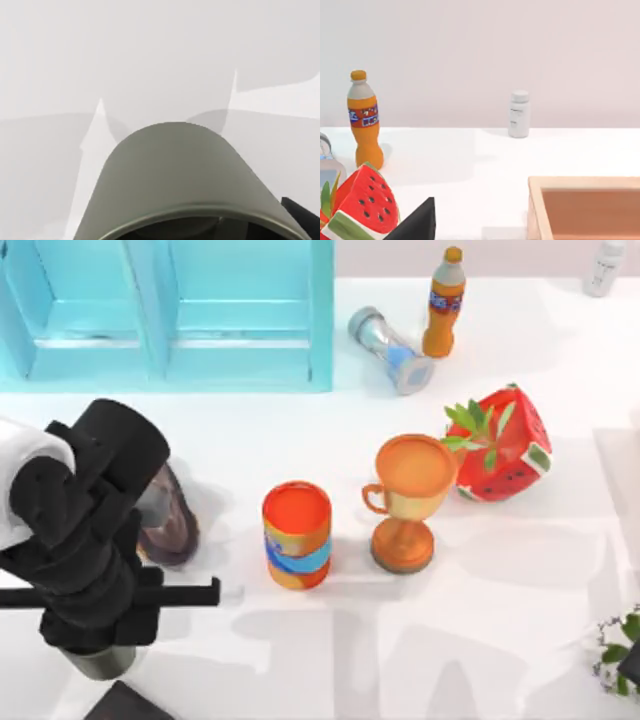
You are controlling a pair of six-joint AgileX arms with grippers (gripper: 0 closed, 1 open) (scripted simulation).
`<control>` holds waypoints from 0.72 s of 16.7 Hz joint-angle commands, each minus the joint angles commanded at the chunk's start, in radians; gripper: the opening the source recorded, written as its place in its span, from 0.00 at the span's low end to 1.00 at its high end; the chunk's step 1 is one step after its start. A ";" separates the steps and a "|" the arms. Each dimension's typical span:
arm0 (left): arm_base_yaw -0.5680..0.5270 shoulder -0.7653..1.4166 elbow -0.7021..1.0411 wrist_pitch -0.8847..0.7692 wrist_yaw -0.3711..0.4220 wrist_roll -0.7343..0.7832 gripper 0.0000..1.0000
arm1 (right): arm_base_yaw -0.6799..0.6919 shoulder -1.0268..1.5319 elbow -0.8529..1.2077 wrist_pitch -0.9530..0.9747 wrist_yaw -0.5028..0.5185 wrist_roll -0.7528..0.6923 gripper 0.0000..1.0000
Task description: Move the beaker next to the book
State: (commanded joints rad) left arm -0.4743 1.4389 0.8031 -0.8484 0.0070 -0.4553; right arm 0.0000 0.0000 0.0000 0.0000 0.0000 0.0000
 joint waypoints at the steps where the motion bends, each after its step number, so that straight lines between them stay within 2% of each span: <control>1: 0.000 0.000 0.000 0.000 0.000 0.000 0.00 | 0.000 0.000 0.000 0.000 0.000 0.000 1.00; 3: 0.000 0.000 0.000 0.000 0.000 0.000 0.00 | 0.000 0.000 0.000 0.000 0.000 0.000 1.00; 12: 0.000 0.000 0.000 0.000 0.000 0.000 0.68 | 0.000 0.000 0.000 0.000 0.000 0.000 1.00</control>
State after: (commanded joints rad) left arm -0.4743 1.4389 0.8031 -0.8484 0.0070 -0.4553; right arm 0.0000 0.0000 0.0000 0.0000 0.0000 0.0000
